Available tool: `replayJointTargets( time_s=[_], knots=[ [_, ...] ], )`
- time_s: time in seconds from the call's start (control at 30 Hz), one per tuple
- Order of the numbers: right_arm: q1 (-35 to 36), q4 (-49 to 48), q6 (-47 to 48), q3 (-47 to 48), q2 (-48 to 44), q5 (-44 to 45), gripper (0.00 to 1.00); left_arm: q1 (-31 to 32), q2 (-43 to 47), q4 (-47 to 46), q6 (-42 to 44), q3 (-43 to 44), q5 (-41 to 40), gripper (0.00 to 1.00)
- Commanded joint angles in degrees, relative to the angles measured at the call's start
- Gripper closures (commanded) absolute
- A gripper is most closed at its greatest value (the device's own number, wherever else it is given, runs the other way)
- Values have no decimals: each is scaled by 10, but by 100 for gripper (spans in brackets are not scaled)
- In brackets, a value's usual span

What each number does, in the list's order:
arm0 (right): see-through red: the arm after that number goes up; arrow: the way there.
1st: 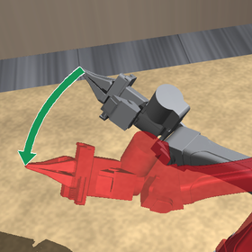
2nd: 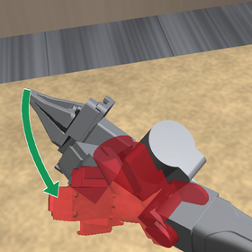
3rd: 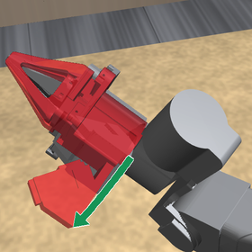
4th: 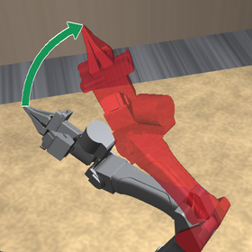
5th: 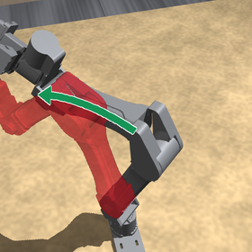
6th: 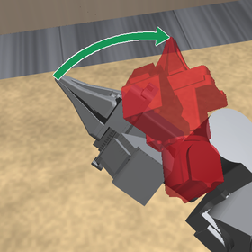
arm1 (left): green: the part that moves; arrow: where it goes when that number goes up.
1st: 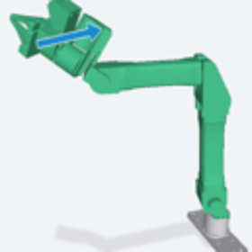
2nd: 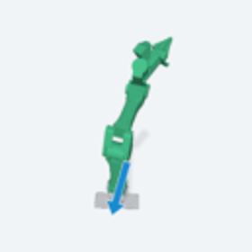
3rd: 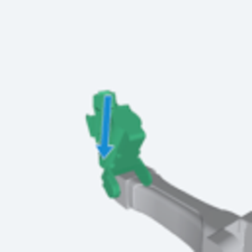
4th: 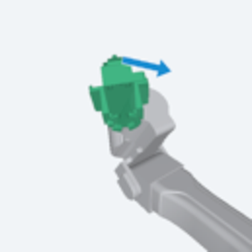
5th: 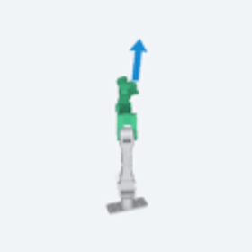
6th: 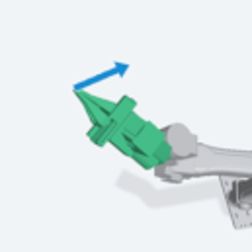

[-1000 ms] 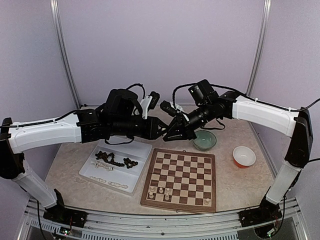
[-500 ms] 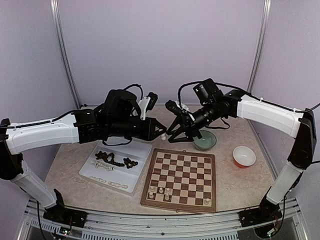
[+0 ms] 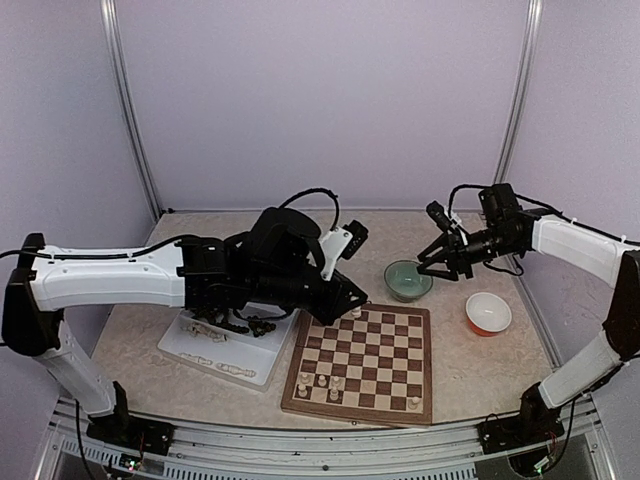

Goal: Set up the chess pieces on the board
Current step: Place the knight at g1.

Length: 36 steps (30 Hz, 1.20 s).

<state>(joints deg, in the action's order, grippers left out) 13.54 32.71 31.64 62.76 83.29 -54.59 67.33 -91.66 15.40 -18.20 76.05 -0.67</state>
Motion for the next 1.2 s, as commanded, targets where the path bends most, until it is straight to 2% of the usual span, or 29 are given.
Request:
replayJointTargets(
  time_s=[0.0,0.23,0.47,0.77,1.17],
  knots=[
    [-4,-64,-9,-22,-31,42,54,31,-74,23,83,40,3,100],
    [-4,-71,-5,-18,-18,66,54,83,-186,44,137,108,3,100],
    [-4,-63,5,-15,-2,66,54,112,-255,49,173,142,-5,100],
    [-4,-59,9,-14,0,54,54,128,-290,33,177,150,-13,100],
    [-4,-52,13,-8,12,54,54,136,-284,-29,172,113,-17,100]
  ],
)
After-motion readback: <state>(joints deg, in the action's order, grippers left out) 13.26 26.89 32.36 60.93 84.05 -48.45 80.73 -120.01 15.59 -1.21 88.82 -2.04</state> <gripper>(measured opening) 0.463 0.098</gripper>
